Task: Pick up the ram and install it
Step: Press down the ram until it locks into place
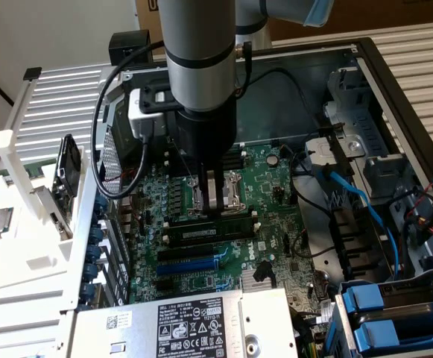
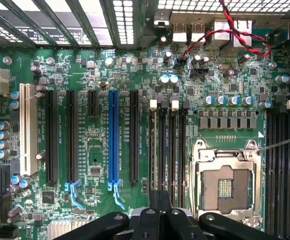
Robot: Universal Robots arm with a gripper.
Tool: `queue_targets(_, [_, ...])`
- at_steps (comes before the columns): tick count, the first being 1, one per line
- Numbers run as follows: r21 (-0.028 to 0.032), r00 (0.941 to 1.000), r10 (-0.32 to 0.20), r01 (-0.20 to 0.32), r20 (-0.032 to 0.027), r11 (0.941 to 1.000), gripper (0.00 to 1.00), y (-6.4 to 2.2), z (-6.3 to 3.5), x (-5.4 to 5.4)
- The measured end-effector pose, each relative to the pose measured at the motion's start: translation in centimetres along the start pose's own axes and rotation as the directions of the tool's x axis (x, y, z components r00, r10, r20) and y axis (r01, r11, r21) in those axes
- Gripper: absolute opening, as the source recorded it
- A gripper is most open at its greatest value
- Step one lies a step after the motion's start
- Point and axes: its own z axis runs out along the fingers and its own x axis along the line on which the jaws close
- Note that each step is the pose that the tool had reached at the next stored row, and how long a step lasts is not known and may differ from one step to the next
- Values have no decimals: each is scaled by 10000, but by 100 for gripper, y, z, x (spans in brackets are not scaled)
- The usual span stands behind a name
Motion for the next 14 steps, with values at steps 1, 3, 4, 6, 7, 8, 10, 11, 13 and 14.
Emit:
queue_targets(1, [0, 10000, -3, 3, 0, 10000, 11, 0, 3, 0])
queue_targets(3, [-1, 10000, -9, 9, -1, 10000, 11, 0, 10, 0])
queue_targets(4, [-2, 10000, -11, 11, -2, 10000, 11, 0, 13, 0])
queue_targets(6, [-1, 10000, -16, 16, -1, 10000, 11, -1, 21, 0])
queue_targets(7, [-2, 10000, -19, 19, -3, 10000, 11, -2, 23, -2])
queue_targets(8, [-3, 10000, -24, 24, -3, 10000, 11, -4, 26, -3])
queue_targets(10, [-3, 10000, -39, 39, -3, 10000, 11, -6, 33, -3])
queue_targets(11, [-3, 10000, -48, 48, -3, 10000, 11, -7, 35, -3])
queue_targets(13, [-3, 10000, -65, 65, -3, 10000, 11, -9, 40, -3])
queue_targets(14, [-4, 10000, -71, 71, -3, 10000, 11, -10, 42, -3])
